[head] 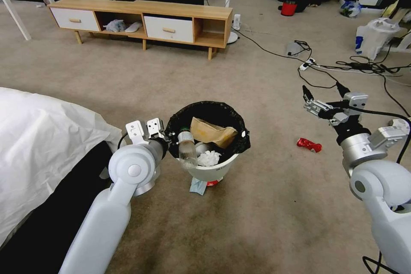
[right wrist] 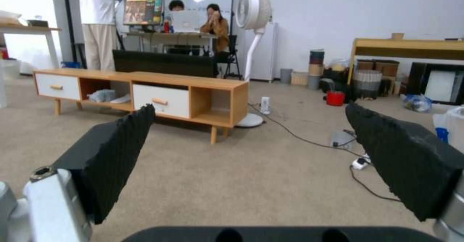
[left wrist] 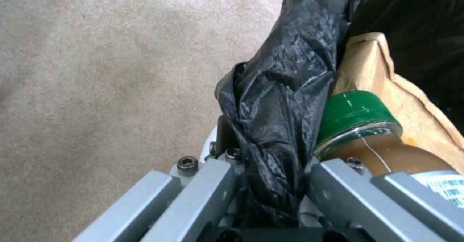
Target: Pick up the trash bin and place the garbage on the floor into it.
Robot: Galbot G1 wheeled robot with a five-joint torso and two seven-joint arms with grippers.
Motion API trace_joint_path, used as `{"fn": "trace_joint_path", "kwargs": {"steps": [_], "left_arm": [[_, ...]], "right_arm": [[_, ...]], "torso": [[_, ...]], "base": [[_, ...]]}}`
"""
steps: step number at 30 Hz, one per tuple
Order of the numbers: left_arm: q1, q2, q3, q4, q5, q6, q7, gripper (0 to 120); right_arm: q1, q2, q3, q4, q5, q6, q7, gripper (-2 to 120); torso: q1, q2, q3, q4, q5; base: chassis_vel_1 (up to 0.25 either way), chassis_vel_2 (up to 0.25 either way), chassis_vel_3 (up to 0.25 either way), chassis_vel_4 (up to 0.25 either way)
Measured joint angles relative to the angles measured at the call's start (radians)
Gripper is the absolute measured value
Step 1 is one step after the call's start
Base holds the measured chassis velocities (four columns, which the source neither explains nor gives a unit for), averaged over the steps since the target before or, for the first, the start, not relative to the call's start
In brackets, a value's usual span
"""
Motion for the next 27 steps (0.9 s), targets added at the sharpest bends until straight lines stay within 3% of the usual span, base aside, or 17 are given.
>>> {"fn": "trace_joint_path", "kwargs": {"steps": [27], "left_arm": [[0.003, -0.003, 0.001, 0.001, 0.016, -0.006, 0.016, 2]], "right_arm": [[-0.002, 0.006, 0.006, 0.007, -0.022, -0.002, -0.033, 100]], "torso": [[0.0, 0.0, 0.0, 0.0001, 0.0]], "base": [[0.0, 0.0, 0.0, 0.0]]}}
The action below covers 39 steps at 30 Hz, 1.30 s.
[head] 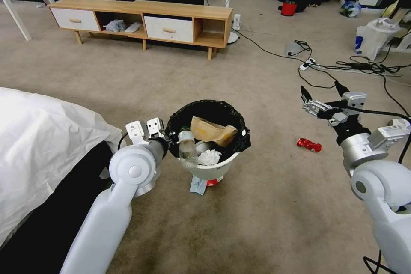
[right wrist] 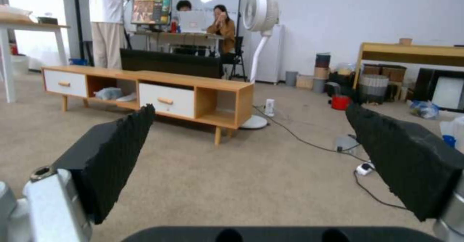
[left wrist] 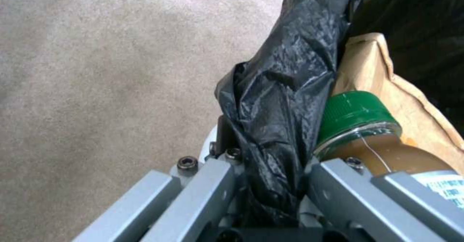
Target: Pick up the trash bin and place the garbage on the floor into it.
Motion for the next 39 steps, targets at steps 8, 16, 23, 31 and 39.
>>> {"fn": "trace_joint_path", "kwargs": {"steps": [8, 16, 23, 31, 39], "left_arm": [[0.001, -0.002, -0.001, 0.0, 0.003, 0.0, 0.0, 2], [0.0, -0.002, -0.002, 0.002, 0.005, -0.001, 0.0, 2], [0.0, -0.005, -0.001, 0.004, 0.007, -0.001, 0.001, 2], [-0.001, -0.003, -0.003, 0.003, 0.007, -0.001, 0.002, 2], [0.0, -0.003, -0.003, 0.002, 0.007, -0.001, 0.004, 2]], "right_arm": [[-0.002, 0.0, -0.007, -0.007, 0.001, 0.037, -0.002, 100], [0.001, 0.0, -0.007, -0.01, 0.001, 0.038, -0.005, 100], [-0.001, 0.001, -0.003, -0.011, -0.013, 0.023, -0.024, 100], [0.003, 0.004, -0.008, -0.01, -0.01, 0.015, -0.028, 100], [0.002, 0.006, -0.012, -0.011, -0.005, 0.026, -0.033, 100]], "torso": [[0.0, 0.0, 0.0, 0.0, 0.0], [0.0, 0.0, 0.0, 0.0003, 0.0], [0.0, 0.0, 0.0, -0.0001, 0.0], [0.0, 0.0, 0.0, 0.0, 0.0], [0.0, 0.0, 0.0, -0.0001, 0.0]], "base": [[-0.046, 0.05, 0.058, -0.067], [-0.048, 0.051, 0.059, -0.044], [0.0, 0.0, 0.0, 0.0], [0.0, 0.0, 0.0, 0.0], [-0.066, 0.06, 0.06, -0.069]]}}
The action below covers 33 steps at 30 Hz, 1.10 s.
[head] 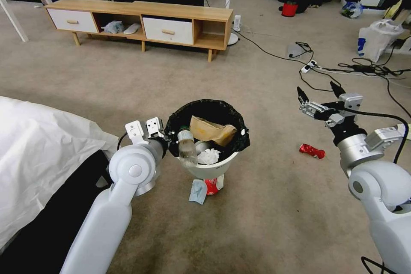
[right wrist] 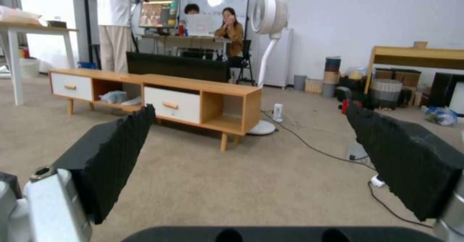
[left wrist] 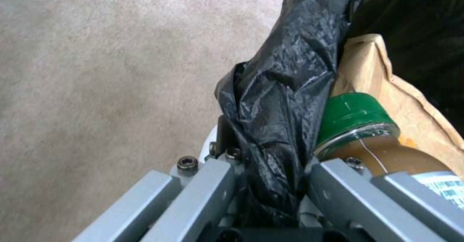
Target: Pick up the trash bin and place the garbage on the floor into it.
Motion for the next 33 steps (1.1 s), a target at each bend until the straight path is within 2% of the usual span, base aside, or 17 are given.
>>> {"fn": "trace_joint_path", "kwargs": {"steps": [14, 15, 19, 23, 33], "left_arm": [[0.0, -0.001, 0.003, 0.002, 0.002, 0.0, 0.002, 2], [-0.001, -0.001, 0.003, 0.002, 0.003, 0.0, 0.002, 2], [-0.001, -0.002, 0.003, 0.003, 0.003, 0.0, 0.002, 2], [-0.001, -0.002, 0.003, 0.004, 0.004, 0.0, 0.002, 2], [-0.001, -0.003, 0.003, 0.006, 0.007, 0.001, 0.003, 2]], "right_arm": [[-0.001, 0.0, -0.011, -0.006, -0.006, 0.022, 0.005, 100], [0.001, -0.001, -0.012, -0.007, -0.008, 0.024, 0.004, 100], [0.003, -0.001, -0.012, -0.01, -0.009, 0.025, 0.004, 100], [0.004, -0.003, -0.012, -0.011, -0.011, 0.026, 0.004, 100], [0.003, -0.003, -0.013, -0.011, -0.024, 0.016, 0.01, 100]], "torso": [[0.0, 0.0, 0.0, 0.0, 0.0], [0.0, 0.0, 0.001, 0.0007, 0.0002], [0.0, 0.0, 0.001, 0.0002, -0.0002], [0.0, 0.0, 0.0, -0.0003, 0.0], [0.0, 0.0, 0.0, 0.0002, 0.0]], "base": [[-0.238, 0.233, 0.235, -0.236], [-0.194, 0.231, 0.161, -0.251], [-0.154, 0.188, 0.109, -0.142], [0.0, 0.001, 0.001, 0.004], [0.009, -0.012, -0.007, 0.003]]}}
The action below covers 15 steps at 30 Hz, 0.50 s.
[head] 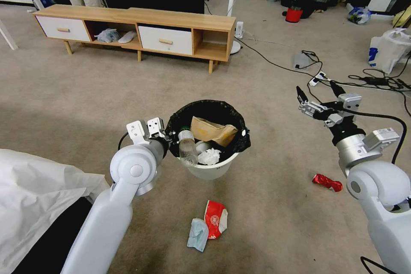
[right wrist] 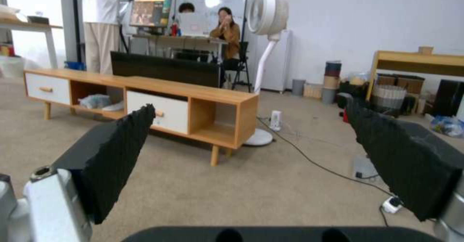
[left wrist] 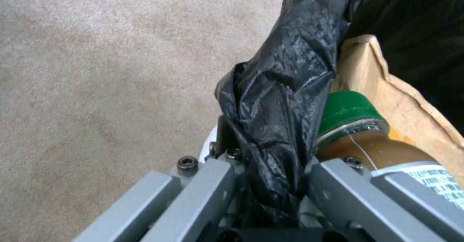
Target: Pick up the trash bin and place the garbage on the floor into it.
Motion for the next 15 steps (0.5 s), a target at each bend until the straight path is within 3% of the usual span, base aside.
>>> {"fn": "trace_joint_path", "kwargs": {"steps": [6, 13, 15], "left_arm": [[0.0, -0.002, -0.001, 0.0, 0.002, 0.0, 0.001, 2], [-0.002, 0.003, -0.007, 0.0, 0.002, 0.0, 0.002, 2], [-0.002, 0.003, -0.007, 0.0, 0.001, 0.0, 0.002, 2]], "right_arm": [[-0.001, -0.001, 0.001, 0.007, -0.005, -0.034, 0.024, 100], [0.02, -0.013, -0.003, 0.036, 0.079, -0.238, 0.138, 100], [0.022, -0.014, -0.003, 0.037, 0.085, -0.248, 0.144, 100]], "torso": [[0.0, 0.0, 0.0, -0.0002, 0.0], [0.0, 0.0, 0.0, -0.0001, -0.0001], [0.0, 0.0, 0.0, -0.0001, -0.0001]], "base": [[0.0, 0.0, 0.0, 0.0], [0.0, 0.0, 0.0, 0.0], [0.0, 0.0, 0.0, 0.0]]}}
